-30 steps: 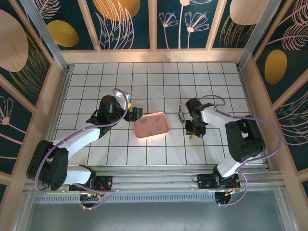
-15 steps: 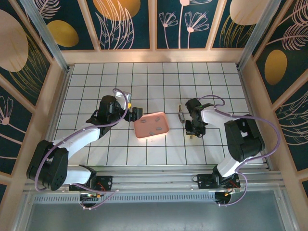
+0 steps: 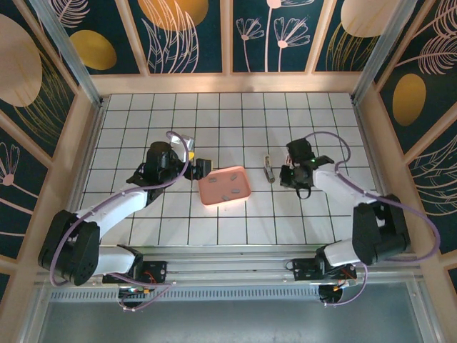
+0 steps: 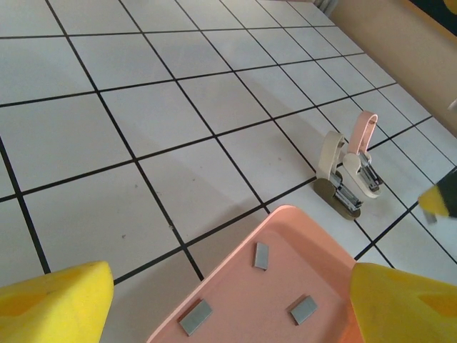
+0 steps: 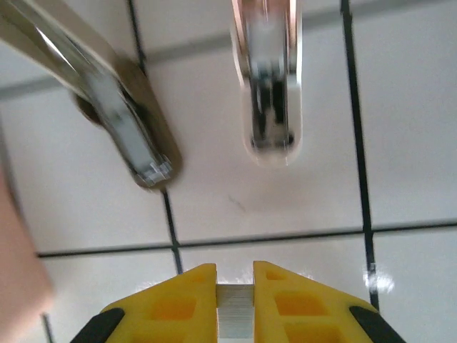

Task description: Load the staples into the stapler

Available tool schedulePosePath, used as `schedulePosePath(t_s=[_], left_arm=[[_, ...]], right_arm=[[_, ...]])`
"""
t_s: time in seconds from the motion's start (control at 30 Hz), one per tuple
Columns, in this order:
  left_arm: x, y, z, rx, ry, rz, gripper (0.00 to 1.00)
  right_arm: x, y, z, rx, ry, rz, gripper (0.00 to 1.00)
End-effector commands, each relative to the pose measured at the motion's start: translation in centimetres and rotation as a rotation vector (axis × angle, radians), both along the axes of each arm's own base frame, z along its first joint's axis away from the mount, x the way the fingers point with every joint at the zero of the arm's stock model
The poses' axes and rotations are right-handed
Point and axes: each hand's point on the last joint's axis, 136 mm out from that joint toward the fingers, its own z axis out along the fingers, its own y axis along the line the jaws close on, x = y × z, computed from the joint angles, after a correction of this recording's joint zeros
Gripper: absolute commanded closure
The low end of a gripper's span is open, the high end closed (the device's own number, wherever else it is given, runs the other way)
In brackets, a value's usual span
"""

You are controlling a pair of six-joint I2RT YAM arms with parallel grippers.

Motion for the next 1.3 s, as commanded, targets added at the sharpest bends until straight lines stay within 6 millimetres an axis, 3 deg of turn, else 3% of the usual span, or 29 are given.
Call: schedulePosePath(t_s=[0.0, 0.2, 0.47, 0.77, 1.27], left_arm=[[-0.2, -0.4, 1.5, -0.018, -0.049, -0.027, 0.14], [-1.0, -1.2, 2.7, -0.067, -0.084, -0.084, 0.15], [-1.5, -1.4, 3.2, -0.080, -0.107, -0.110, 0.14], [-1.4, -1.5, 2.9, -0.073, -0.101, -0.111, 0.15], [-0.7, -1.0, 1.8, -0.028, -0.107, -0.085, 0.15]], right_arm=[[2.8, -0.5, 2.6, -0.023, -0.196, 0.031, 0.84], [5.1, -0.2, 4.3, -0.019, -0.419, 0.097, 0.84], [6.1, -1.9, 1.4, -0.071, -0.380, 0.083, 0.85], [5.8, -1.9, -0.7, -0.063, -0.331, 0.073, 0.85], [4.6, -1.8, -2.4, -0.025, -0.288, 0.047, 0.86]])
